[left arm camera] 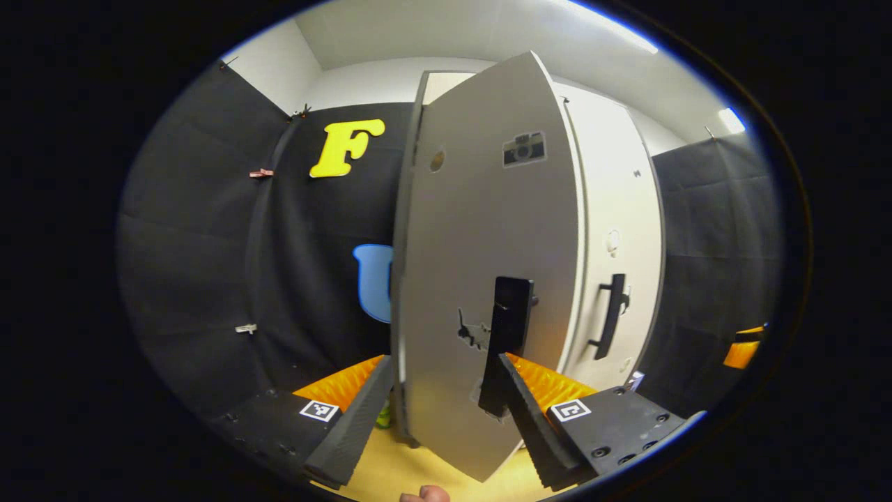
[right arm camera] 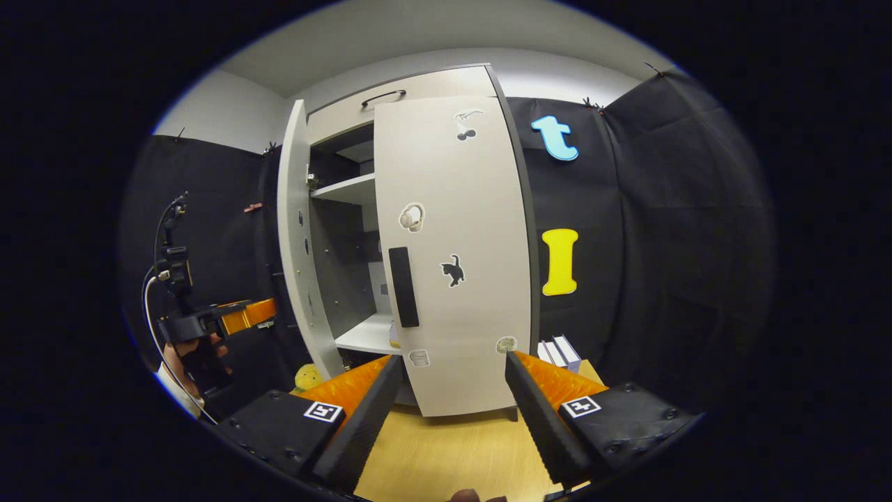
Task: Grab one shoe with the right hand and put it into the shoe cabinet, grab the other shoe with the left hand and put it into the shoe cabinet; then close the right door with the right hand and the left door with the left hand.
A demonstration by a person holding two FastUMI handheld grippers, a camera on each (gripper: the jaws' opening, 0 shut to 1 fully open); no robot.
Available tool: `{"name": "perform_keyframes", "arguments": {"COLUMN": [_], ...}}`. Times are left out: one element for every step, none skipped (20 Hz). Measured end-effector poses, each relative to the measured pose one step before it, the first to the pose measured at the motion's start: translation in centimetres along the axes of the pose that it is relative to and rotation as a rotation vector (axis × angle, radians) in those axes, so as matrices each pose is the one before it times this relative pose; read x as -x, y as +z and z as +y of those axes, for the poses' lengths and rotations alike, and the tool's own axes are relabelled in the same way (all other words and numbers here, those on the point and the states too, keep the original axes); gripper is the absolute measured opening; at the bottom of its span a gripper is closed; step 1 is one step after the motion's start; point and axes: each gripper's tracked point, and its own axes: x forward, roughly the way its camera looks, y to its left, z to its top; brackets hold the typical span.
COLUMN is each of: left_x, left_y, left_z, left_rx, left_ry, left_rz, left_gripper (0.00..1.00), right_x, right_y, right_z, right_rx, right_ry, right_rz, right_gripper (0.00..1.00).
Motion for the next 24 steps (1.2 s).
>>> {"name": "perform_keyframes", "arguments": {"left_x": [0.1,0.2,0.209,0.293,0.437,0.042,0.325,0.405,0.511,0.52,0.437,0.533,0.554,0.36,0.345,0.325,0.439,0.426,0.416,0.21,0.152,0.189,0.341,0.283], "left_y": [0.116,0.02,0.028,-0.072,-0.076,0.143,0.148,0.157,-0.056,-0.089,0.008,0.065,0.242,0.028,0.148,0.169,0.182,0.039,-0.062,0.04,0.002,-0.005,-0.107,0.0], "left_z": [-0.957,-0.69,-0.667,-0.572,-0.594,-0.022,-0.239,-0.283,-0.567,-0.318,-0.349,-0.355,-0.013,-0.027,-0.074,0.052,0.041,0.012,0.046,0.078,0.106,0.158,0.05,-0.044], "left_rx": [0.0003,-0.0022,-0.00379,-0.00634,-0.00461,-0.00306,-0.00069,0.00118,0.00122,0.00499,0.00453,0.00288,-0.00049,0.00217,0.00537,0.00549,0.0044,0.00135,-0.00266,-0.00563,-0.0081,-0.00518,-0.00214,0.00011], "left_ry": [-0.01149,-0.00843,-0.01067,-0.00628,-0.00644,-0.00903,-0.00715,-0.00833,-0.00571,-0.00384,-0.00801,-0.00428,-0.00416,-0.00502,-0.00727,-0.00371,-0.00145,-0.00047,0.00198,0.00306,0.00404,0.00328,-0.0001,-0.00191], "left_rz": [-0.00339,-0.00226,0.00142,0.00099,0.00239,0.00242,0.00067,-0.00099,-0.00165,-0.00047,0.00284,0.00078,-0.00011,-0.00112,-0.00279,-0.00293,-0.00313,0.00003,0.00099,0.0006,-0.00066,0.00039,0.00158,0.00281], "left_gripper": [0.94,0.94,0.94,0.94,0.94,0.94,0.94,0.94,0.94,0.94,0.94,0.94,0.94,0.94,0.94,0.94,0.94,0.94,0.94,0.94,0.94,0.94,0.94,0.94], "right_x": [0.243,0.187,0.082,0.089,-0.004,0.07,0.03,-0.106,-0.029,-0.054,-0.005,-0.04,-0.009,-0.01,-0.012,0.141,0.094,0.156,0.158,-0.009,0.041,0.166,0.126,0.018], "right_y": [-0.049,-0.009,0.076,-0.015,0.071,0.128,0.121,0.1,0.079,0.143,0.046,0.095,0.053,0.029,0.021,0.065,0.101,0.031,0.072,0.035,0.029,0.01,-0.004,0.023], "right_z": [-0.19,-0.207,-0.162,-0.195,-0.194,-0.159,-0.077,-0.102,0.043,0.043,0.148,0.099,0.149,0.201,0.301,0.248,0.222,0.204,0.26,0.34,0.322,0.246,0.225,0.068], "right_rx": [-0.00242,-0.00281,-0.00169,-0.00225,-0.00273,-0.00321,-0.00252,-0.00286,-0.00296,-0.0021,-0.00057,-0.00027,0.0002,0.00104,0.00496,0.00719,0.00841,0.00876,0.00728,0.00686,0.00842,0.00839,0.01246,0.01539], "right_ry": [-0.00477,-0.00509,-0.00457,-0.00453,-0.00448,-0.00411,-0.00321,-0.00318,-0.00069,-0.0002,0.00043,0.0006,0.00026,0.00143,-0.00047,-0.00391,-0.00422,-0.0091,-0.00373,-0.00471,-0.00375,-0.00573,-0.00704,-0.00966], "right_rz": [-0.00005,-0.00045,-0.00102,-0.0016,-0.00143,-0.00213,-0.00296,-0.00253,-0.00187,-0.00261,-0.00101,-0.00184,-0.00362,-0.00362,-0.00315,-0.00407,-0.00539,-0.0062,-0.00735,-0.00472,-0.00378,-0.00274,-0.00381,-0.00242], "right_gripper": [0.98,0.98,0.98,0.98,0.98,0.98,0.98,0.98,0.98,0.98,0.98,0.98,0.98,0.98,0.98,0.98,0.98,0.98,0.98,0.98,0.98,0.98,0.98,0.98]}}
